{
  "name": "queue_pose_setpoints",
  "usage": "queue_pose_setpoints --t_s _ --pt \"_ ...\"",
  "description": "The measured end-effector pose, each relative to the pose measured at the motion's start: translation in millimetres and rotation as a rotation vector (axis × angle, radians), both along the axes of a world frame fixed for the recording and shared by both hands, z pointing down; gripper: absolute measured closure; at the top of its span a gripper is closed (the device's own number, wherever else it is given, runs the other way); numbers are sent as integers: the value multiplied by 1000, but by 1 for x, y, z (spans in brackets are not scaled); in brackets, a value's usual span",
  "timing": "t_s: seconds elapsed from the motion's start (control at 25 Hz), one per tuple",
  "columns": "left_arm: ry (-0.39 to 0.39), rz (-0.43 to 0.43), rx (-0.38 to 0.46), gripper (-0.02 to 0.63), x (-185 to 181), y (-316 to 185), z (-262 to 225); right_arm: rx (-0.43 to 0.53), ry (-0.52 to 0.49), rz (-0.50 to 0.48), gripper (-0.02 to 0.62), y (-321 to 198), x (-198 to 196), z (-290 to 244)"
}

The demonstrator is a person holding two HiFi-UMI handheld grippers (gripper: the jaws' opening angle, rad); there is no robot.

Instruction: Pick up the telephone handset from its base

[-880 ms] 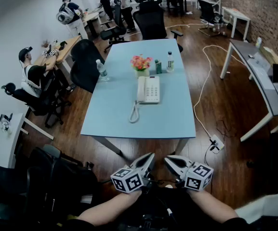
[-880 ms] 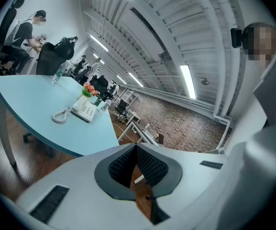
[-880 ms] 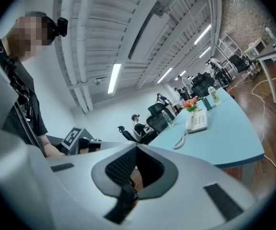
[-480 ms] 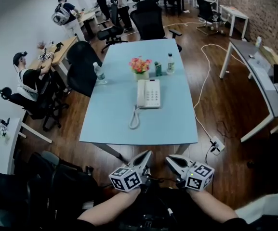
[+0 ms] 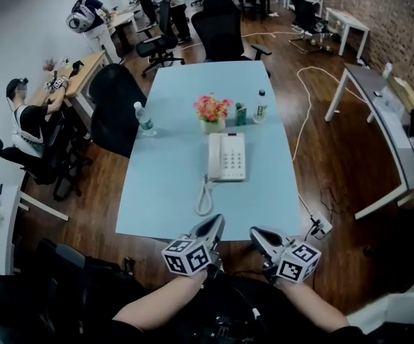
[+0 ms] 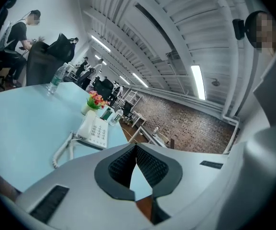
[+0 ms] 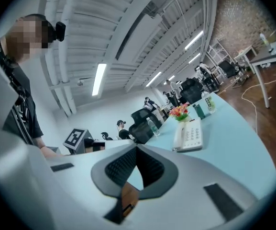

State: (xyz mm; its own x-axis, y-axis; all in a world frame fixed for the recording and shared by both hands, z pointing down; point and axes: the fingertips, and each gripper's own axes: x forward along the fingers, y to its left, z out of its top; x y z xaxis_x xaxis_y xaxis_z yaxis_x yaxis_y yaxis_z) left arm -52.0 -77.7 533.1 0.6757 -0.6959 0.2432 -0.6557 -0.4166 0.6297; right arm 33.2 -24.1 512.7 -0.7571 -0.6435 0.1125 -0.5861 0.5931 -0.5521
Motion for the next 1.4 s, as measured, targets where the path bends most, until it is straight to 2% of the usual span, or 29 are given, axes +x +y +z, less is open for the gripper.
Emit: queue_pose_setpoints --t_s 0.16,0.36,0.56,0.68,0.72,0.76,0.8,0.92,1.0,1.08,1.12,1.2,1.4 --pt "-45 38 -1 606 -15 -46 7 -14 12 33 578 -36 -11 4" --pt "-64 84 -14 606 -27 -93 29 0 43 90 578 -81 -24 2" --pt "-96 79 -37 604 -36 -124 40 -37 62 97 578 -101 -26 11" --pt "-148 66 -19 603 -38 -151 47 -30 80 99 578 -116 -20 11" --pt "-166 58 -13 578 -38 -163 51 -29 88 93 578 -121 -17 13" --pt "-185 48 -11 511 -38 -176 55 -30 95 83 578 -127 -14 15" --pt "-207 37 -13 475 -37 -188 59 -32 101 71 578 -132 -11 17" --pt "-302 -22 -20 425 -36 -225 72 -33 113 32 578 -147 -2 16" --pt "-367 -64 -33 356 -33 -248 79 -30 111 -3 578 -156 3 14" --pt "-429 -92 -42 333 -28 -273 86 -14 114 -32 578 -166 9 8" --pt "-467 -98 -47 301 -25 -285 92 -5 115 -43 578 -171 12 5" --pt "-537 -101 -71 300 -19 -309 107 7 114 -58 578 -180 19 2" --pt "-634 -124 -162 301 -16 -350 146 -1 115 -64 578 -179 34 8"
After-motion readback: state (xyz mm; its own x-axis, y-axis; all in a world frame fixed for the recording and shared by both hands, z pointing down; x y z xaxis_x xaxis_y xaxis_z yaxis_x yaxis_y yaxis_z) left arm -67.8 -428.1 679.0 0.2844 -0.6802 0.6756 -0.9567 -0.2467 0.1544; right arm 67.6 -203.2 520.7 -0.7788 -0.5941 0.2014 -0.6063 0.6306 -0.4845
